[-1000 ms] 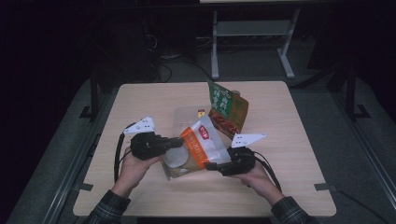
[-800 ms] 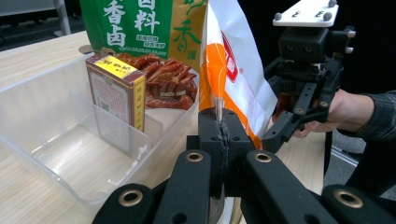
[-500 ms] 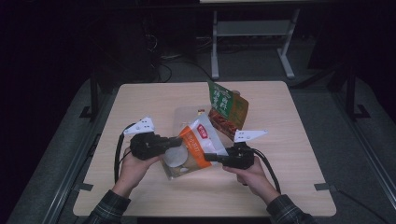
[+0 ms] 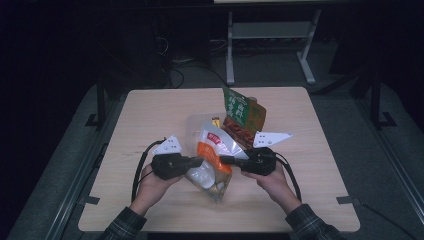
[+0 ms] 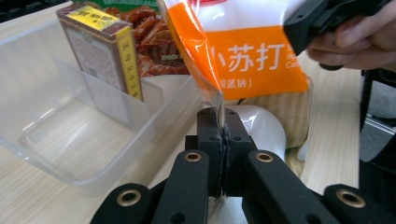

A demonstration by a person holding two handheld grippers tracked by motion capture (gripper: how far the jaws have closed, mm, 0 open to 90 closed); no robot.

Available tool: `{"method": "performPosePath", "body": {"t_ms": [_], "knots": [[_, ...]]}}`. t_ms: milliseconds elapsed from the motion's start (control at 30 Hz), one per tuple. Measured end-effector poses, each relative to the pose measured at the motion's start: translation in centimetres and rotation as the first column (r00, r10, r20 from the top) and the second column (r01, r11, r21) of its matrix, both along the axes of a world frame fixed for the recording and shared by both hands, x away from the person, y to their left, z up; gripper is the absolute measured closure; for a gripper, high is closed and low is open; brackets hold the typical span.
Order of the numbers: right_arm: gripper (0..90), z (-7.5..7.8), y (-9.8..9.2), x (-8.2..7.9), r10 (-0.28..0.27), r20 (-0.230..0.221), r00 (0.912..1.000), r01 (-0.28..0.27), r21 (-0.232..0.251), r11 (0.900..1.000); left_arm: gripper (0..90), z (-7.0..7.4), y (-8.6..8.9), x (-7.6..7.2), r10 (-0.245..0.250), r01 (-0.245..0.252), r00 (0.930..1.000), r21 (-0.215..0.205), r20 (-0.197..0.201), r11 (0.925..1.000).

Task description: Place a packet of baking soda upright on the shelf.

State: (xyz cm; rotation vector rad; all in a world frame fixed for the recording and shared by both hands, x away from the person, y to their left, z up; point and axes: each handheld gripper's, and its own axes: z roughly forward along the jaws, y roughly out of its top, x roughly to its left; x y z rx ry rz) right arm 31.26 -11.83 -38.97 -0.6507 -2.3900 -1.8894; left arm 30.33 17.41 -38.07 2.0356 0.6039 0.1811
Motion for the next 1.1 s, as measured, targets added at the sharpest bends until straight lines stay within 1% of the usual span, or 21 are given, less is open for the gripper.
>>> {"method": "performPosePath", "body": {"t_ms": [33, 67, 100, 167, 267, 300, 367, 400, 467, 500, 567, 600, 633, 667, 700, 733, 800, 933, 967, 1000, 1100], "knots": [[90.0, 0.2, 0.2, -0.1, -0.005, 0.030, 0.9995, 0.005, -0.017, 1.000, 88.1, 0.0, 0.2, 0.1, 0.003, -0.003, 1.0000, 0.000, 0.003, 1.0000], [90.0, 0.3, 0.2, -0.1, -0.004, 0.049, 0.9988, 0.005, -0.027, 1.000, 87.2, 0.0, 0.3, 0.2, 0.011, -0.011, 0.9999, -0.003, 0.003, 0.9999], [90.0, 0.5, 0.3, -0.2, -0.002, 0.052, 0.9987, 0.004, -0.036, 0.999, 86.1, -0.1, 0.5, 0.3, 0.019, -0.019, 0.9998, -0.008, 0.002, 0.9998], [90.0, 0.9, 0.5, -0.3, -0.003, 0.091, 0.9958, 0.009, -0.061, 0.998, 83.6, -0.2, 0.8, 0.5, 0.033, -0.033, 0.9994, -0.013, 0.002, 0.9994], [90.0, 1.3, 1.0, -0.3, 0.003, 0.125, 0.9921, 0.007, -0.080, 0.997, 78.3, -0.4, 0.9, 0.6, 0.038, -0.038, 0.9993, -0.001, 0.000, 0.9993], [90.0, 1.4, 1.1, -0.3, 0.007, 0.130, 0.9915, 0.004, -0.085, 0.996, 76.6, -0.5, 0.9, 0.6, 0.042, -0.042, 0.9991, 0.006, 0.001, 0.9991], [90.0, 1.5, 1.5, -0.3, 0.010, 0.145, 0.9894, 0.002, -0.089, 0.996, 70.1, -0.7, 0.9, 0.6, 0.047, -0.047, 0.9989, 0.017, 0.000, 0.9987], [90.0, 1.5, 1.6, -0.4, 0.014, 0.157, 0.9875, 0.002, -0.103, 0.995, 64.3, -0.7, 0.9, 0.6, 0.047, -0.047, 0.9989, 0.022, 0.000, 0.9987], [90.0, 1.6, 1.7, -0.6, 0.017, 0.160, 0.9869, 0.001, -0.112, 0.994, 57.1, -0.8, 0.9, 0.5, 0.052, -0.052, 0.9986, 0.029, -0.002, 0.9982], [90.0, 1.7, 1.7, -0.6, 0.020, 0.170, 0.9852, -0.001, -0.114, 0.993, 54.1, -0.9, 1.0, 0.5, 0.056, -0.056, 0.9984, 0.037, -0.002, 0.9977], [90.0, 1.9, 1.7, -0.8, 0.020, 0.188, 0.9819, 0.003, -0.122, 0.993, 45.9, -1.0, 1.2, 0.3, 0.063, -0.063, 0.9980, 0.036, 0.005, 0.9974], [90.0, 2.0, 1.7, -0.8, 0.021, 0.199, 0.9799, 0.006, -0.134, 0.991, 43.3, -1.0, 1.3, 0.2, 0.069, -0.069, 0.9976, 0.036, 0.008, 0.9969], [90.0, 2.1, 1.7, -0.8, 0.025, 0.210, 0.9773, 0.004, -0.137, 0.991, 41.1, -0.9, 1.4, 0.1, 0.075, -0.075, 0.9972, 0.037, 0.009, 0.9965], [90.0, 2.2, 1.7, -0.9, 0.027, 0.211, 0.9772, 0.003, -0.142, 0.990, 38.8, -0.8, 1.6, -0.1, 0.075, -0.075, 0.9972, 0.037, 0.006, 0.9965], [90.0, 2.2, 1.7, -0.9, 0.028, 0.214, 0.9764, 0.002, -0.138, 0.990, 37.1, -0.8, 1.7, -0.3, 0.079, -0.080, 0.9968, 0.034, 0.003, 0.9963], [90.0, 2.3, 1.7, -0.9, 0.027, 0.211, 0.9771, 0.003, -0.138, 0.990, 36.6, -0.8, 1.9, -0.5, 0.078, -0.078, 0.9969, 0.042, 0.006, 0.9961], [90.0, 2.4, 1.5, -0.9, 0.027, 0.220, 0.9752, 0.004, -0.142, 0.990, 34.3, -1.0, 2.3, -0.9, 0.091, -0.091, 0.9959, 0.042, 0.001, 0.9950], [90.0, 2.8, 1.2, -1.0, 0.024, 0.232, 0.9724, 0.010, -0.143, 0.990, 32.9, -1.9, 3.2, -2.0, 0.110, -0.109, 0.9938, 0.050, -0.016, 0.9927], [90.0, 2.9, 1.1, -0.9, 0.022, 0.240, 0.9704, 0.012, -0.141, 0.990, 32.6, -2.1, 3.4, -2.1, 0.111, -0.110, 0.9936, 0.055, -0.020, 0.9924], [90.0, 3.1, 1.0, -0.9, 0.022, 0.243, 0.9698, 0.013, -0.140, 0.990, 32.4, -2.4, 3.6, -2.3, 0.114, -0.112, 0.9932, 0.069, -0.025, 0.9913], [90.0, 3.7, 0.7, -0.7, 0.012, 0.247, 0.9690, 0.021, -0.130, 0.991, 30.9, -3.3, 4.2, -2.6, 0.122, -0.118, 0.9914, 0.082, -0.048, 0.9897]]}}
